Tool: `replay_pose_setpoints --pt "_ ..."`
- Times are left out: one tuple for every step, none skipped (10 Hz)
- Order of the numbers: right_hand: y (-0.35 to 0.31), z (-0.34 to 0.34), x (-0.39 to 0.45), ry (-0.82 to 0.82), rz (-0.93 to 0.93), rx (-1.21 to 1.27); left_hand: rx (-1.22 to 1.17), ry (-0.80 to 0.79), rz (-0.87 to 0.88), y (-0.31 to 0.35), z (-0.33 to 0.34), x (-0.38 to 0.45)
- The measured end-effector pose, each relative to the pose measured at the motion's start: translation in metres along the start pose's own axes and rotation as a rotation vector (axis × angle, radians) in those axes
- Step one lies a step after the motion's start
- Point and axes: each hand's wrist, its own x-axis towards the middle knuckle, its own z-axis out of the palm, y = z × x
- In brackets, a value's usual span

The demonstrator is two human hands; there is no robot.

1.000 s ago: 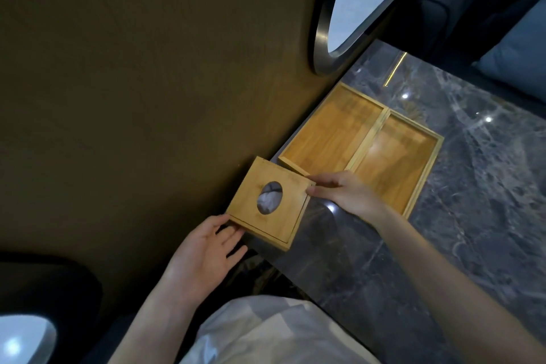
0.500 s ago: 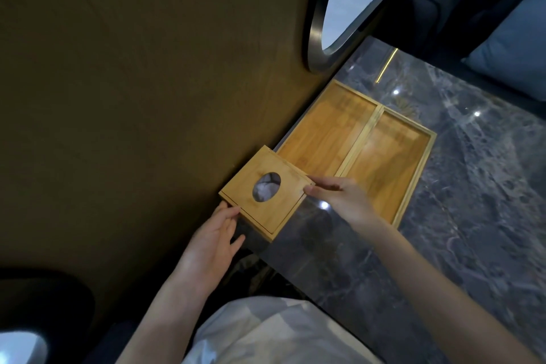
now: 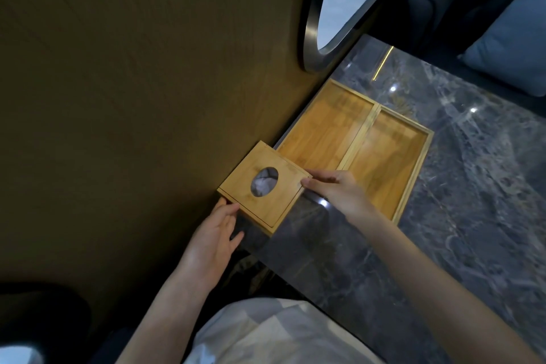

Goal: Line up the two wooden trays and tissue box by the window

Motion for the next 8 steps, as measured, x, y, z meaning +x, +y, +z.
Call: replay_pose_setpoints --pt "-0.003 0.000 0.001 0.001 0.007 0.010 0.016 -0.004 0.006 -0.001 -0.001 0.002" --pt "-0.005 0.000 0.001 0.007 0.016 0.010 0.037 -0.011 -0.003 -0.002 -0.001 0.003" --pt "-0.006 -0.001 0.002 0.001 0.008 -0.010 0.094 0.029 -0.005 0.001 0.000 0.001" --pt "-0.008 0.000 0.004 -0.023 0.039 -0.001 0.482 0.122 0.141 0.003 0.004 -0.006" --pt "-0.013 -0.003 0.006 0.039 0.031 0.029 0.900 0.263 0.368 0.008 0.014 -0.015" --pt "-0.028 -0.013 -0.001 0.100 -0.036 0.103 1.061 0.176 0.485 0.028 0.032 -0.015" --pt "-0.053 -0.036 -0.012 0.240 -0.199 0.219 1.149 -0.045 0.500 0.062 0.067 0.001" --pt "-0.076 -0.065 -0.040 0.454 -0.397 0.325 1.275 -0.156 0.579 0.091 0.112 0.008"
